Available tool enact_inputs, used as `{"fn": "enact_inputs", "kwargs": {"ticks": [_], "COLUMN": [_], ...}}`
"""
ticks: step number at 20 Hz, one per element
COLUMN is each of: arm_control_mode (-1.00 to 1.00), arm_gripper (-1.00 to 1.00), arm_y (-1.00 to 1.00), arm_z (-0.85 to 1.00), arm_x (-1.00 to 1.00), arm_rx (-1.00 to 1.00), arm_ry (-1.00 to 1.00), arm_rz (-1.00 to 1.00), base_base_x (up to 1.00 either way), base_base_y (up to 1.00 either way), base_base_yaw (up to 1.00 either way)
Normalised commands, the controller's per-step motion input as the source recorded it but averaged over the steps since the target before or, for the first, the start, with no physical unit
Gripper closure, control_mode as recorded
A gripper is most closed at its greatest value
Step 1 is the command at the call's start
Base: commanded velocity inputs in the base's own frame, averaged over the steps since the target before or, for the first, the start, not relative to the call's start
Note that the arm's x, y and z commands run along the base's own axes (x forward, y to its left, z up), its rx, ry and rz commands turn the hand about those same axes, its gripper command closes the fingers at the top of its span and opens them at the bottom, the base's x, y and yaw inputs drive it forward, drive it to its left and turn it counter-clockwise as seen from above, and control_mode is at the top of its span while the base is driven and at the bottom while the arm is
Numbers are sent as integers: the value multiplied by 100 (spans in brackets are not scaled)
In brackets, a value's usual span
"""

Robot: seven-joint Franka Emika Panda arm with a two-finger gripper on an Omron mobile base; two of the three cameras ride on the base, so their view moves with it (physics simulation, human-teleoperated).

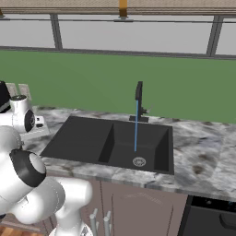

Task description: Soak the sponge with water for a few seconds and then drop it inside the sink.

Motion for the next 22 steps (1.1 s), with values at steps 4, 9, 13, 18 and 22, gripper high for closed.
{"fn": "enact_inputs", "kwargs": {"ticks": [4,9,13,18,22], "arm_control_mode": [-100,-100,-100,-100,-100], "arm_gripper": [-100,-100,-100,-100,-100], "arm_y": [31,32,41,46,46], "arm_z": [-9,-7,-11,-9,-8], "arm_x": [1,9,15,14,7], "arm_rx": [-1,0,0,0,0], "arm_ry": [0,0,0,0,0], "arm_rz": [0,0,0,0,0], "base_base_x": [0,0,0,0,0], "base_base_y": [0,0,0,0,0], "base_base_yaw": [0,0,0,0,0]}}
